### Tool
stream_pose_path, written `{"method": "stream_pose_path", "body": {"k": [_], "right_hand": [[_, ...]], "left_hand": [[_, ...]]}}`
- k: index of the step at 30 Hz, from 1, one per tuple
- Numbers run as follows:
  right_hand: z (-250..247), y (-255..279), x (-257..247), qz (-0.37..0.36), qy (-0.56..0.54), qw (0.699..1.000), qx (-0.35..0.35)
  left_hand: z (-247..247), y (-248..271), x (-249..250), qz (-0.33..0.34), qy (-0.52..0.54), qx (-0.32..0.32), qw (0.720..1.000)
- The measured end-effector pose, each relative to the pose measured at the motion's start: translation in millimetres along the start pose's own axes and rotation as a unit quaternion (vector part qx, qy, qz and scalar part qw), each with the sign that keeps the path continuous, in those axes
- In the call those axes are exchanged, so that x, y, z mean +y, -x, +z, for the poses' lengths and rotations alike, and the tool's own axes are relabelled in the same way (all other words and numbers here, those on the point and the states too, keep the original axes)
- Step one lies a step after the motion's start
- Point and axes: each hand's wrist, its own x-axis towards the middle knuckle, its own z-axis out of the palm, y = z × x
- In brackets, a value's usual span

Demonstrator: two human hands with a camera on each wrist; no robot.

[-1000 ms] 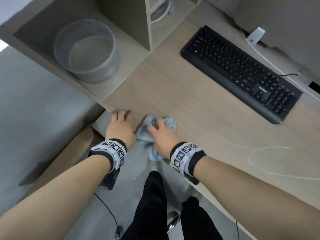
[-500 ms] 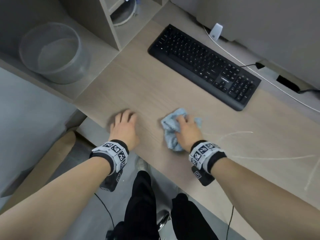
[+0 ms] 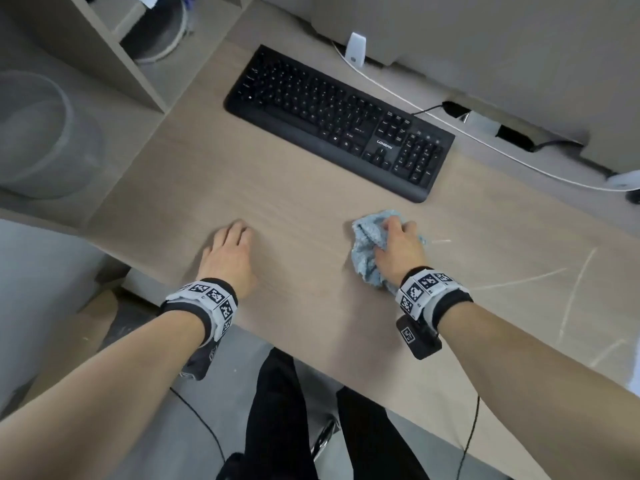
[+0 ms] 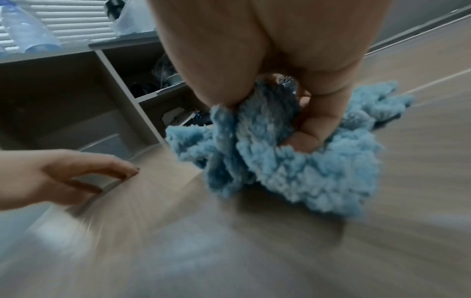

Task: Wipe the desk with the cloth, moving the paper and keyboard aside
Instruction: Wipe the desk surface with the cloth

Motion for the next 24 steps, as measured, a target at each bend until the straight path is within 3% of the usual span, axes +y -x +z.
{"method": "stream_pose_path", "body": {"k": [3,7,9,11,14,16,20,22,24], "right_hand": [[11.7,-20.3,-34.6,-0.014,-0.018,1.0,0.017],[35.1,-25.6,-72.1,-0.09,0.004,0.996,-0.002],[31.1,-26.2,-59.5,-0.083,0.008,0.996,-0.001],[15.4,-30.4,-40.7,-0.03,-0.009,0.999,0.029],[-0.8,-37.0,-40.1,0.027,0.018,0.998,0.06],[3.8,-35.8,-62.0,0.014,0.046,0.998,0.035],[26.5,-23.2,-81.5,-0.085,0.086,0.993,-0.017],[25.2,-15.6,-59.5,-0.077,0.096,0.992,-0.004],[14.9,-4.2,-24.4,-0.015,0.1,0.995,0.016]], "left_hand": [[-2.9,-8.0,-1.1,0.01,-0.009,-0.009,1.0],[-7.4,-18.4,-6.1,0.028,-0.034,-0.04,0.998],[-10.7,-21.7,-4.9,0.03,-0.042,-0.058,0.997],[-17.2,-26.1,-4.3,0.029,-0.04,-0.065,0.997],[-25.5,-35.8,-7.4,0.054,-0.039,-0.038,0.997],[-26.5,-43.4,-10.7,0.081,-0.032,-0.027,0.996],[-25.9,-50.8,-9.2,0.137,-0.028,-0.036,0.99],[-26.3,-53.2,-3.4,0.164,-0.037,-0.036,0.985],[-28.2,-56.0,7.9,0.188,-0.045,-0.036,0.981]]}}
